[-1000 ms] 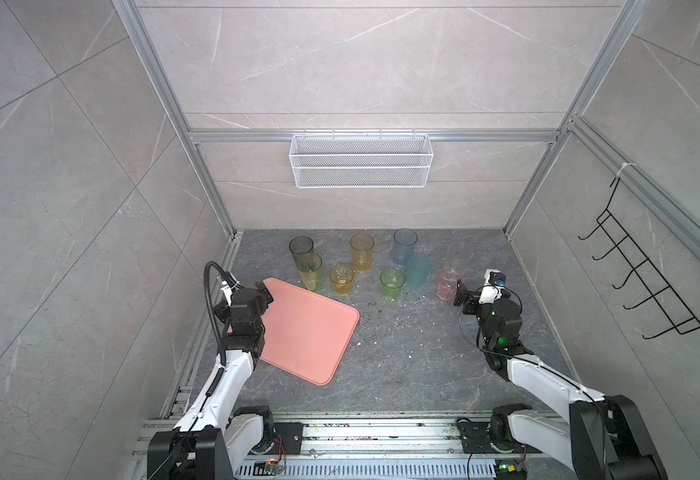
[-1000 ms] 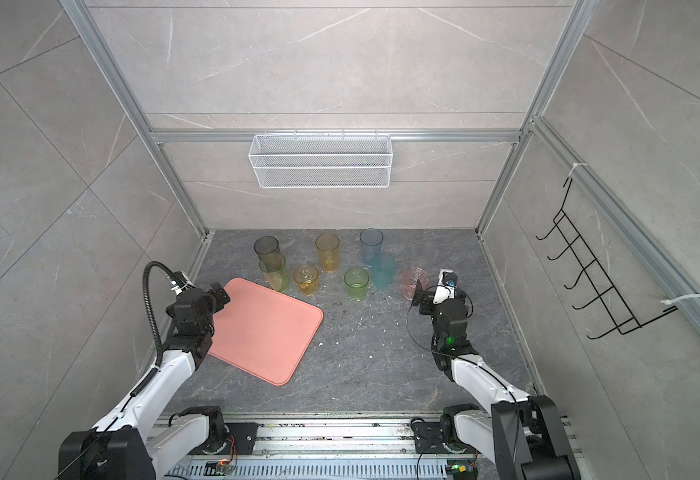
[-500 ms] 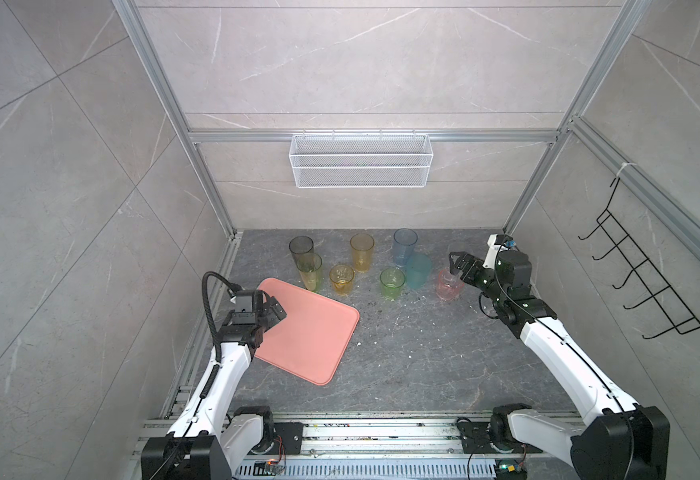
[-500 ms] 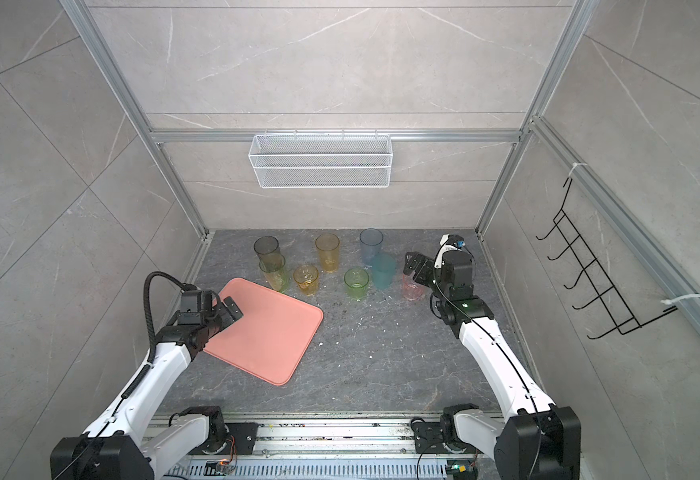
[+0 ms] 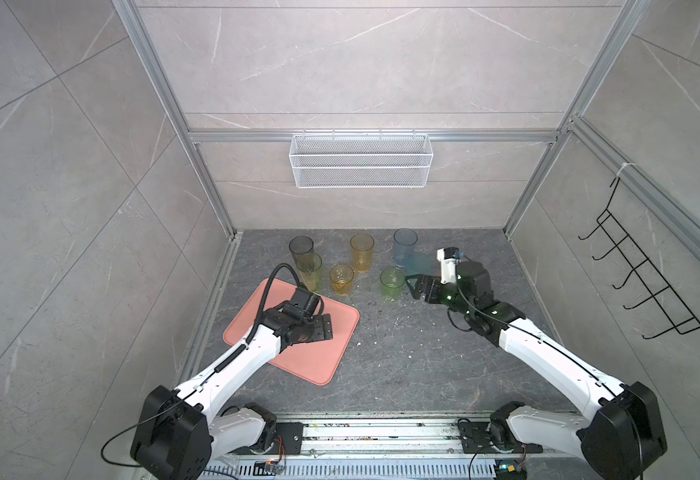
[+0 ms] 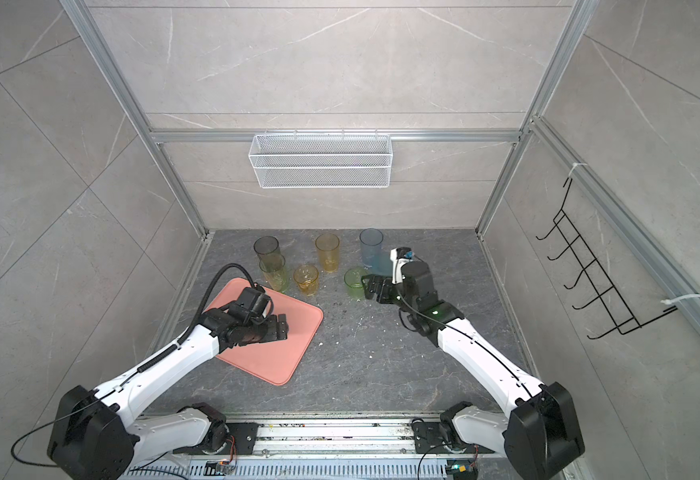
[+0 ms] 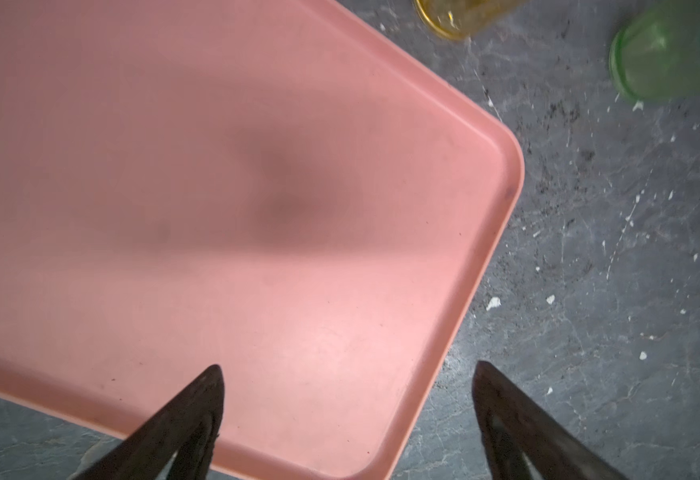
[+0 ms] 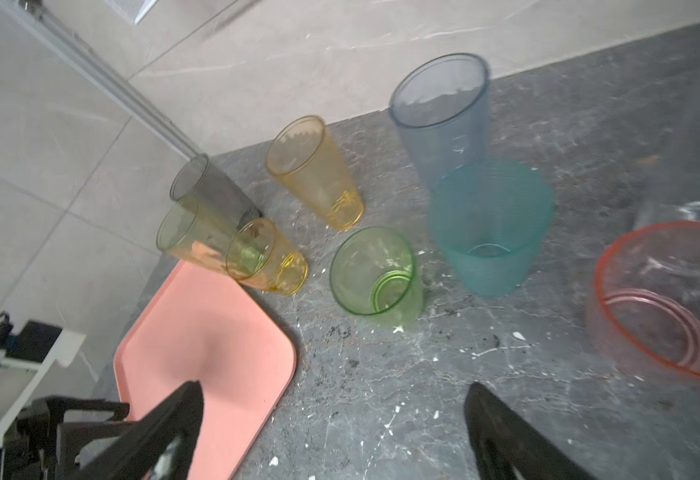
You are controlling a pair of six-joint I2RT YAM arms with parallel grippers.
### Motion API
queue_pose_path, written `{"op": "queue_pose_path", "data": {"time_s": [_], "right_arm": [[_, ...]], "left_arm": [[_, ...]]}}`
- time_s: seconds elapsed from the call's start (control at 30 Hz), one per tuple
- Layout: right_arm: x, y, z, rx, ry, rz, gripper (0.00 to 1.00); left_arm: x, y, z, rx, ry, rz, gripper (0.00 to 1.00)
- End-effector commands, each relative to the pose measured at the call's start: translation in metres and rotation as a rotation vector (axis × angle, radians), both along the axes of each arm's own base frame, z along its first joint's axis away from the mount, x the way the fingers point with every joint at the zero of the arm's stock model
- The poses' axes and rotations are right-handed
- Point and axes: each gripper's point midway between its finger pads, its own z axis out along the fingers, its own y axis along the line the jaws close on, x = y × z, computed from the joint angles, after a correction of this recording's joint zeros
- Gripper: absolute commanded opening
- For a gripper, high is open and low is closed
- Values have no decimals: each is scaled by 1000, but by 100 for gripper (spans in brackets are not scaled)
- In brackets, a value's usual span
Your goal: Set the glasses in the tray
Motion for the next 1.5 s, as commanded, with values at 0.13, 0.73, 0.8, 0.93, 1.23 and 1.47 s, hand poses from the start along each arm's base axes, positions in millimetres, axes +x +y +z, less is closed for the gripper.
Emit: {"op": "queue_pose_path", "data": {"time_s": [0.13,0.73,0.8,0.93,1.23,1.47], "right_arm": [[3,14,-17,-139,-91,-12,99],[5,4,-21,-182,-111,-90,99],[5,2,-20,-180,-119,-99,99],[6,-2,-19,-182,-126,-116,99],[7,-5,-19,-191,-122,-135,100],[7,-10,-18,-198,-126,-163,99]], "left_arm": [[-9,-41,-22,140,110,-93,80],[-31,-79,-69,222,250,-105,53],[-33,-80,-72,210,256,-98,46],[-37,-78,-76,206,268,-94,39],[-41,-69,-83,228,279,-71,25],[-41,-73,-85,207,280,-66,16]]}}
